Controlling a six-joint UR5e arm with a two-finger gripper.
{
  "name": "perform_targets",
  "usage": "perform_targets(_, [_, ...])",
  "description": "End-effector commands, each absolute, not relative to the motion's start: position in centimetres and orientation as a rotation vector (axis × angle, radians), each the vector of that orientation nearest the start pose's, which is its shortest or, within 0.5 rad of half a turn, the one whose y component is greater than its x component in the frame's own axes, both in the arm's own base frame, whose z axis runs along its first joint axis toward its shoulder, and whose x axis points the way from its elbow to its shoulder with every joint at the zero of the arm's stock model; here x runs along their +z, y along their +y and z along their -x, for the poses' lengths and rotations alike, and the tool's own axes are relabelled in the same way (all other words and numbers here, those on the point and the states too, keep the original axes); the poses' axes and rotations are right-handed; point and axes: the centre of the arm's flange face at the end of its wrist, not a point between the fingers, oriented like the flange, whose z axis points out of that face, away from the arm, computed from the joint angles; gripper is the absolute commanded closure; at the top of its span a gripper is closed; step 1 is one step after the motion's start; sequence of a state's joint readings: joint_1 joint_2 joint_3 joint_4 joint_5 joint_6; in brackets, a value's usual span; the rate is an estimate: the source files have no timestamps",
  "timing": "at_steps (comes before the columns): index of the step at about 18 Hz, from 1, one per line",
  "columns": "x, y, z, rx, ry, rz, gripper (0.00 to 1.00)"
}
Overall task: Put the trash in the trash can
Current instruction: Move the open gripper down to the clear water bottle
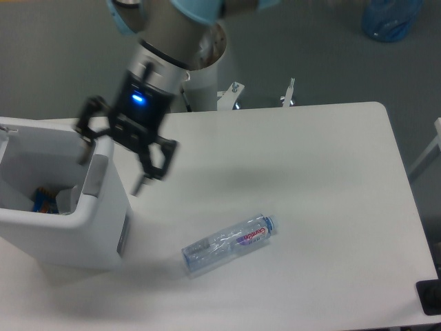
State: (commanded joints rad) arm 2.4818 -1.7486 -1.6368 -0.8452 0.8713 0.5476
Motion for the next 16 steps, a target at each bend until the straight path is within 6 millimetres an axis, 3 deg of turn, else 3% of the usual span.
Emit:
perform_targets(2, [44.7,50.8,36.1,-0.263,-0.263,2.330,0.00])
perform_targets(7, [38.4,52.4,38.5,-0.289,-0.194,2.378,0.00])
perform_targets(11, [34.5,52.6,38.7,-0.282,-0.029,2.416,0.00])
perform_targets(14, [32.4,51.7,38.8,-0.157,0.106,2.529,0.00])
perform_targets(16, [31.0,52.5,38.3,-0.112,0.141,2.603,0.00])
